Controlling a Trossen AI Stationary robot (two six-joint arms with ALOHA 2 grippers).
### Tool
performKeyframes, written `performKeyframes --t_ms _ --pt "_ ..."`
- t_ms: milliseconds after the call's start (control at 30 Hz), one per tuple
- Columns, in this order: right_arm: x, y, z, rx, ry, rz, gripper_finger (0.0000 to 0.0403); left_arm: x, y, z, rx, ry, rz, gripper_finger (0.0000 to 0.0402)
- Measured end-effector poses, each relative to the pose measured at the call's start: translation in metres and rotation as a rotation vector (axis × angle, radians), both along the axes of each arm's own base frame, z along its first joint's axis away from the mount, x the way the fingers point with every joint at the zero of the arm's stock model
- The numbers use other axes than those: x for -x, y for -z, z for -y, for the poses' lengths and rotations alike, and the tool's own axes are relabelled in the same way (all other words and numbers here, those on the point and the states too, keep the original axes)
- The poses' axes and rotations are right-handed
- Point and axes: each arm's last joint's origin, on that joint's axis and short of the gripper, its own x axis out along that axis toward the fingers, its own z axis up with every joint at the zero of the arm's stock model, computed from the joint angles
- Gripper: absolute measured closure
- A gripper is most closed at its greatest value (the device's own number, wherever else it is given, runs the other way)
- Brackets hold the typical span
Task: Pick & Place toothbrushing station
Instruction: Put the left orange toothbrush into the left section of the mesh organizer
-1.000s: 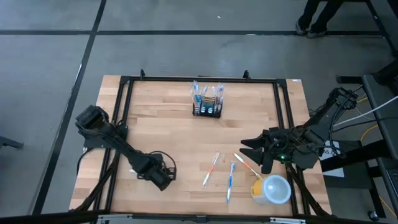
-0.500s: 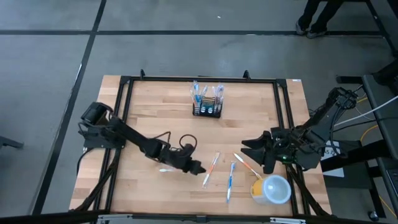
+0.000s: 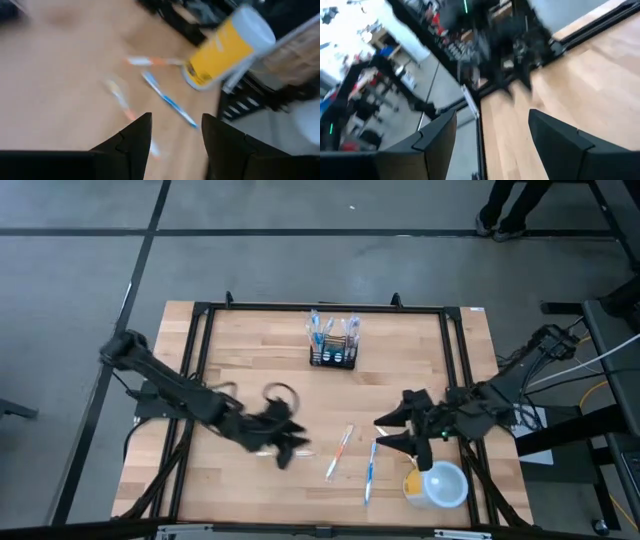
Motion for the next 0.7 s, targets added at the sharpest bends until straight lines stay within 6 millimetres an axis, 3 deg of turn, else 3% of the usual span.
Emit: performKeyframes --t_ms 100,200,333,400,500,700 --pt "-0.013 0.008 0.005 0.010 -0.042 -0.048 0.0152 0.044 -0.021 -0.013 -0.077 -0.031 -0.086 0.0233" --pt "-0.029 0.019 0.011 0.033 -0.060 -0.099 0.0152 0.083 -0.017 -0.026 -0.027 -0.107 -0.307 0.0233" --pt "-0.043 0.026 0.022 -0.001 -0.051 -0.137 0.0152 0.108 -0.006 -0.034 0.394 -0.480 -0.571 0.0233" --pt "-0.046 0.026 0.025 -0.019 -0.039 -0.138 0.0152 0.108 -0.002 -0.026 0.557 -0.602 -0.587 0.0233" --pt "-0.047 0.025 0.026 -0.023 -0.022 -0.123 0.0152 0.101 0.002 -0.012 0.641 -0.639 -0.535 0.0233" --pt "-0.046 0.023 0.022 -0.033 -0.023 -0.096 0.0152 0.063 0.026 0.010 0.741 -0.630 -0.531 0.0252"
